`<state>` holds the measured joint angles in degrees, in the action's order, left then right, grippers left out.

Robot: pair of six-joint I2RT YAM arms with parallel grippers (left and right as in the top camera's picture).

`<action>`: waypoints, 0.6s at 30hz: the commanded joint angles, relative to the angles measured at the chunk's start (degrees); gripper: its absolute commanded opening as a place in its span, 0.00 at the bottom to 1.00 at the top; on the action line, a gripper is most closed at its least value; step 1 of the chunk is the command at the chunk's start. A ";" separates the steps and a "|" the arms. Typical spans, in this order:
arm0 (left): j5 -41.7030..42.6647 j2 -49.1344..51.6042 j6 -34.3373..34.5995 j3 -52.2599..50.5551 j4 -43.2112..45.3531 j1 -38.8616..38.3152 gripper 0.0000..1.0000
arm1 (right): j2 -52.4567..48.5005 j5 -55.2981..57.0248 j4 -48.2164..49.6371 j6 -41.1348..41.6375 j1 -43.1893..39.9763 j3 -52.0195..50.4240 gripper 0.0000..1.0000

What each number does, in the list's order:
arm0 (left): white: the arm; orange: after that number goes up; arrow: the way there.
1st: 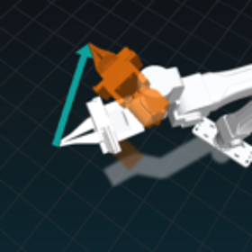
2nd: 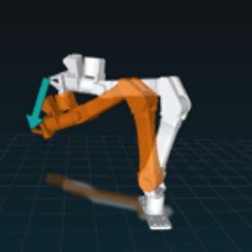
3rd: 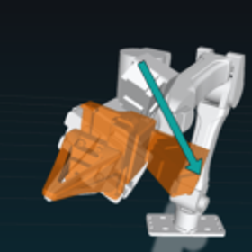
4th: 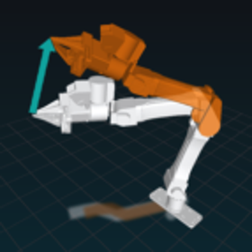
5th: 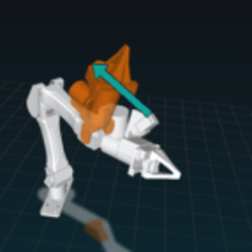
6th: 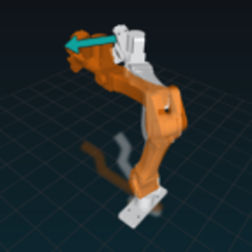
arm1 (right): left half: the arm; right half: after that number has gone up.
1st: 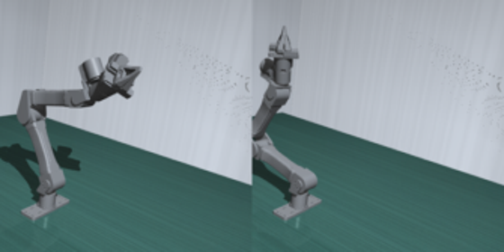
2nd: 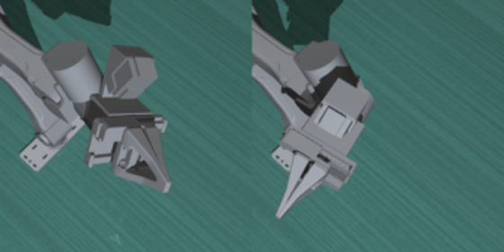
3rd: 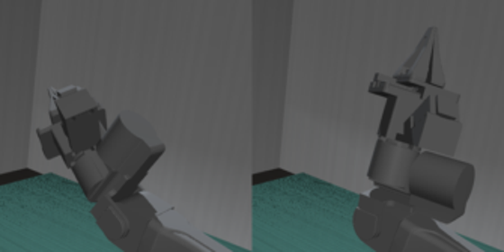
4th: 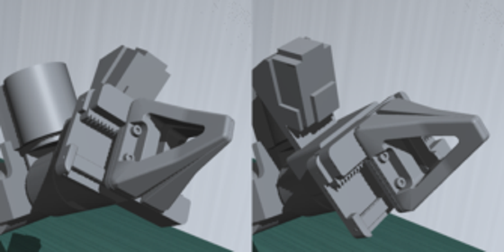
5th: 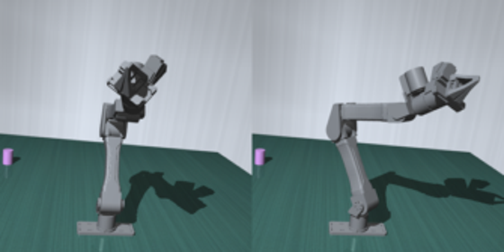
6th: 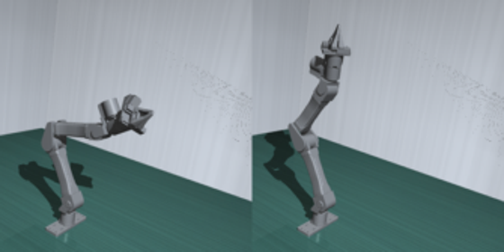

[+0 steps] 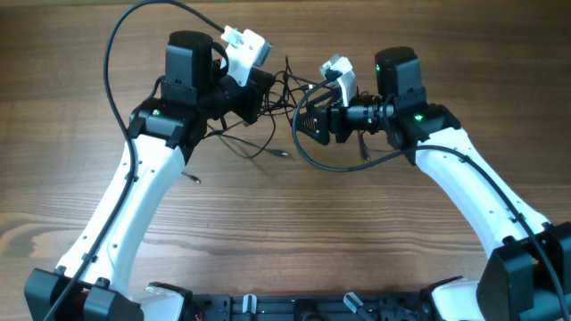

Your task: Untangle cables

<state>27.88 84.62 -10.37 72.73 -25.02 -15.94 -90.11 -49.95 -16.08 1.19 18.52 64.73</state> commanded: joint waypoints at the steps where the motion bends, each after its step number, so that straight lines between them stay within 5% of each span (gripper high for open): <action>1: 3.80 0.57 0.37 0.79 0.35 0.13 0.04 | 0.50 -1.57 1.84 -1.09 0.28 0.94 0.68; 7: 4.26 0.57 0.55 0.79 0.48 -1.33 0.04 | 0.13 0.17 2.29 -0.94 0.28 0.76 0.54; 12: 4.24 0.57 0.55 0.79 0.94 -1.97 0.04 | -1.64 1.86 2.32 1.40 0.28 0.76 0.04; 18: -4.92 0.57 0.09 0.79 0.42 -1.81 0.04 | -1.14 -11.37 8.55 4.96 0.22 0.79 0.04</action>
<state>28.88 84.86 -10.35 72.73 -24.45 -17.74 -91.83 -52.40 -11.07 3.03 18.50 64.71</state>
